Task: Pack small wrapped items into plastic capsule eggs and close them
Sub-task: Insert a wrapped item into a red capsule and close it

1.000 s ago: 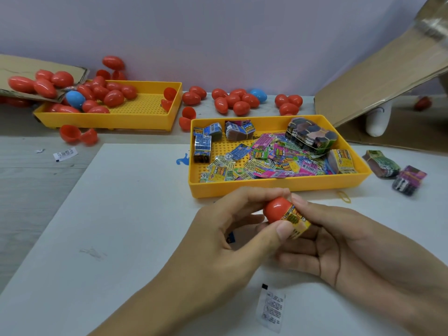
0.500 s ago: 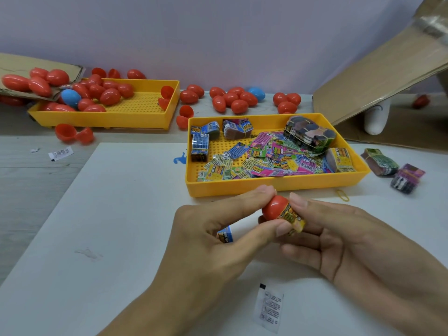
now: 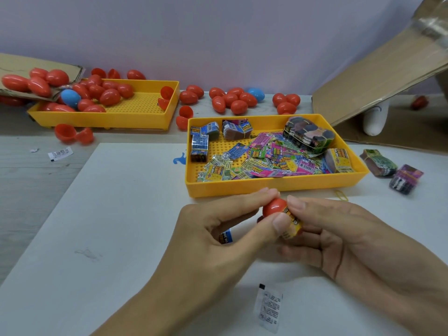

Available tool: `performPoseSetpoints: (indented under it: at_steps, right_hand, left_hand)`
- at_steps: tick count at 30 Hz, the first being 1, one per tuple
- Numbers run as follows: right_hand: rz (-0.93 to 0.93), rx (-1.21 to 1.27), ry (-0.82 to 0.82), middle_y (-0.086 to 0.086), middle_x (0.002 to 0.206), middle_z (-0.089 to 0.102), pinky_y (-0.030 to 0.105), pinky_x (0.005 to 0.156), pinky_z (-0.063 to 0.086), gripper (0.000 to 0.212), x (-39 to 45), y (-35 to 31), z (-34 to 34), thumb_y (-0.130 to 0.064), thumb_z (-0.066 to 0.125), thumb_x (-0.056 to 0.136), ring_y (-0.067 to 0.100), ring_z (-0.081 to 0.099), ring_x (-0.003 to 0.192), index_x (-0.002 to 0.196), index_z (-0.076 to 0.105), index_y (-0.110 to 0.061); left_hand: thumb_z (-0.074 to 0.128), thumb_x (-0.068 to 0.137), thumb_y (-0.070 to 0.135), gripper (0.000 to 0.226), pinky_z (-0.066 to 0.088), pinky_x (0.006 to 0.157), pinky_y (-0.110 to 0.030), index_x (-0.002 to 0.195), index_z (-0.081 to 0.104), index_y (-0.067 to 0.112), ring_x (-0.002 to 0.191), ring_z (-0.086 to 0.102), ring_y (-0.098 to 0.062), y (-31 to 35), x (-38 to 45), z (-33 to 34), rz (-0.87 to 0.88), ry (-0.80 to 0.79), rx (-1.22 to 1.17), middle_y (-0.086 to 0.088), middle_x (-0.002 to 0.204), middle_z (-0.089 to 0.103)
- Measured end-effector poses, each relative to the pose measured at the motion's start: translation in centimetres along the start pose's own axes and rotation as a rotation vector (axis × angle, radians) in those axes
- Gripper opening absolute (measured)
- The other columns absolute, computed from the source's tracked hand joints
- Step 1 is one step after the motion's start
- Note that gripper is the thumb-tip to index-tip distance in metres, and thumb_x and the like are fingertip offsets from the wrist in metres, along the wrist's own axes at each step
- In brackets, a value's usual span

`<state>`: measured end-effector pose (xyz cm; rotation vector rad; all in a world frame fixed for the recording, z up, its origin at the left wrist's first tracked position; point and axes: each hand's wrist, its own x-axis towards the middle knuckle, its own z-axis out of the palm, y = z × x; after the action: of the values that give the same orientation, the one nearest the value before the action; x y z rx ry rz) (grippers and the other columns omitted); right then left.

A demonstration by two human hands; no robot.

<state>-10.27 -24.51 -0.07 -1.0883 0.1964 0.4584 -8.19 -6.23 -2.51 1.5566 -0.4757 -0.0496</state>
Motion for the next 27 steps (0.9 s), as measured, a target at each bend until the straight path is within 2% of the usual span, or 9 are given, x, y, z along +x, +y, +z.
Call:
performPoseSetpoints:
  at_steps: [4,11,15,19,22,27]
  right_hand:
    - [0.007,0.017,-0.009,0.018,0.093,0.075,0.028,0.061,0.059,0.041,-0.03,0.06,0.20,-0.032,0.080,0.066,0.022,0.075,0.077,0.097,0.078,-0.005]
    - [0.030,-0.001,0.018,0.016,0.088,0.074,0.027,0.061,0.059,0.034,-0.12,-0.05,-0.08,-0.026,0.084,0.068,0.018,0.073,0.072,0.094,0.079,-0.005]
    - [0.029,-0.004,0.018,0.016,0.090,0.074,0.026,0.060,0.059,0.043,-0.07,0.02,-0.05,-0.031,0.084,0.061,0.017,0.072,0.072,0.095,0.078,-0.004]
    - [0.015,0.048,-0.010,0.017,0.092,0.075,0.027,0.060,0.059,0.039,-0.05,0.00,0.13,-0.028,0.084,0.066,0.022,0.075,0.078,0.096,0.078,-0.004]
    - [0.018,0.061,-0.023,0.018,0.096,0.075,0.026,0.060,0.059,0.037,-0.09,0.03,0.18,-0.029,0.084,0.068,0.030,0.075,0.089,0.097,0.079,-0.006]
    - [0.027,0.047,-0.011,0.018,0.096,0.075,0.025,0.057,0.059,0.041,-0.08,-0.04,0.17,-0.032,0.082,0.066,0.029,0.075,0.089,0.098,0.078,-0.006]
  left_hand:
    - [0.076,0.077,0.029,0.033,0.055,0.089,-0.023,0.109,0.076,0.030,0.104,0.071,-0.010,-0.14,0.11,-0.12,-0.003,0.012,-0.060,0.009,0.105,0.076]
    - [0.079,0.077,0.012,0.034,0.053,0.091,-0.022,0.110,0.076,0.021,0.108,0.069,-0.013,-0.45,0.51,-0.46,-0.055,-0.081,-0.156,0.004,0.109,0.076]
    - [0.079,0.079,0.016,0.033,0.053,0.092,-0.022,0.110,0.076,0.024,0.110,0.069,-0.012,-0.38,0.55,-0.46,-0.059,-0.112,-0.151,0.005,0.111,0.075]
    - [0.077,0.077,0.020,0.032,0.053,0.087,-0.017,0.108,0.076,0.026,0.105,0.070,-0.008,-0.16,0.52,-0.26,-0.028,-0.050,-0.150,0.007,0.106,0.076]
    - [0.076,0.074,0.022,0.033,0.054,0.084,-0.015,0.106,0.076,0.028,0.101,0.071,-0.007,-0.02,0.46,-0.11,-0.005,-0.018,-0.150,0.009,0.103,0.076]
    - [0.081,0.075,0.022,0.033,0.055,0.086,-0.020,0.106,0.076,0.029,0.101,0.071,-0.009,-0.14,0.24,-0.09,0.068,0.032,-0.067,0.010,0.103,0.076]
